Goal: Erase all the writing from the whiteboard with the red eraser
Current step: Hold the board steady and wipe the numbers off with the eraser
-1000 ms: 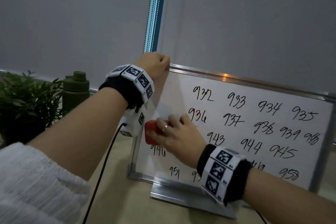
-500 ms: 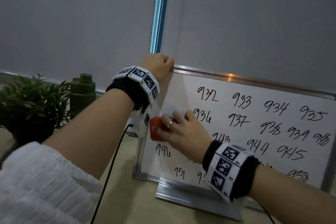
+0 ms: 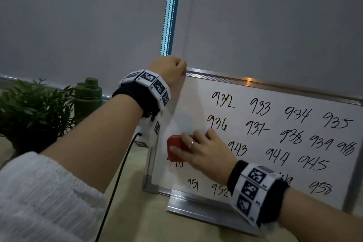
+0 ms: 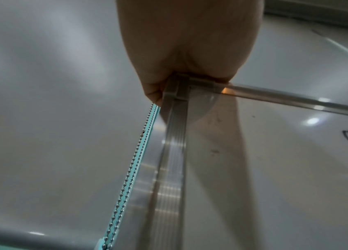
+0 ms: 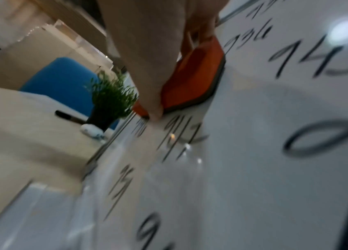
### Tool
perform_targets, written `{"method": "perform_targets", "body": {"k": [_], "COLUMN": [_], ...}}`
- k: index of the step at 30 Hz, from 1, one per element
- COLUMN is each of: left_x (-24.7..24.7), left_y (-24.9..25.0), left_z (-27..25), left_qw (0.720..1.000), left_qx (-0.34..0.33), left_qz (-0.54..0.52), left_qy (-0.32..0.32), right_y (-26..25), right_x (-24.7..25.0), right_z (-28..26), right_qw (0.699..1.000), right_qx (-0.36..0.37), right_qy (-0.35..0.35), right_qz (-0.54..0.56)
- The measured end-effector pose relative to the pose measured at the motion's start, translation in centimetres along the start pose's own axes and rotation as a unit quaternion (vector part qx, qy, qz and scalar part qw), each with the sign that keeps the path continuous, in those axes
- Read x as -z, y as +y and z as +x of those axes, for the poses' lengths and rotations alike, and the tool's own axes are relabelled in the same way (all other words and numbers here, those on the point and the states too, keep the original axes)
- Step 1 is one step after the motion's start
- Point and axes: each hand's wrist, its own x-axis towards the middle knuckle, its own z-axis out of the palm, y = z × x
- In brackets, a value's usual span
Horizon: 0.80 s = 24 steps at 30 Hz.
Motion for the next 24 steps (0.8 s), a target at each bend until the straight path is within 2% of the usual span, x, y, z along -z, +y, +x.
{"method": "perform_targets", "body": {"k": [2,7,9,13,15,17,19,22,24], "left_x": [0.0,-0.2,-0.2,-0.2,-0.2,-0.2,-0.3,-0.2,0.0], "left_y": [-0.1,-0.2,-0.2,0.0,0.0,0.0,0.1,0.2,0.2], "left_z": [0.0,0.3,0.3,0.2,0.2,0.3,0.3,0.1,0.0], "left_qw": [1.000,1.000,1.000,1.000,1.000,1.000,1.000,1.000,1.000], "left_qx": [-0.001,-0.004,-0.003,-0.002,-0.005,-0.004,-0.002,0.004,0.006], "left_qz": [0.000,-0.001,0.001,0.006,0.006,0.007,0.009,0.008,0.012], "left_qy": [0.001,-0.004,-0.004,0.002,0.006,0.008,0.009,0.012,0.012], "right_y": [1.4,3.8,2.2,-1.1,-0.5,1.2,3.9,6.0,4.4], "right_x": [0.4,1.0,0.5,-0.4,-0.2,0.2,1.1,2.5,1.5], "right_z": [1.0,3.5,2.8,-0.3,-0.2,1.4,3.4,5.0,4.1], "right_qw": [1.000,0.980,0.980,0.998,0.998,0.995,0.983,0.958,0.964], "right_qx": [-0.019,-0.184,-0.187,-0.067,-0.053,-0.086,-0.163,-0.267,-0.243], "right_qy": [0.019,0.066,0.069,0.015,0.015,0.046,0.080,0.093,0.106], "right_qz": [-0.008,-0.039,-0.024,0.004,0.006,-0.013,-0.032,-0.037,-0.028]}}
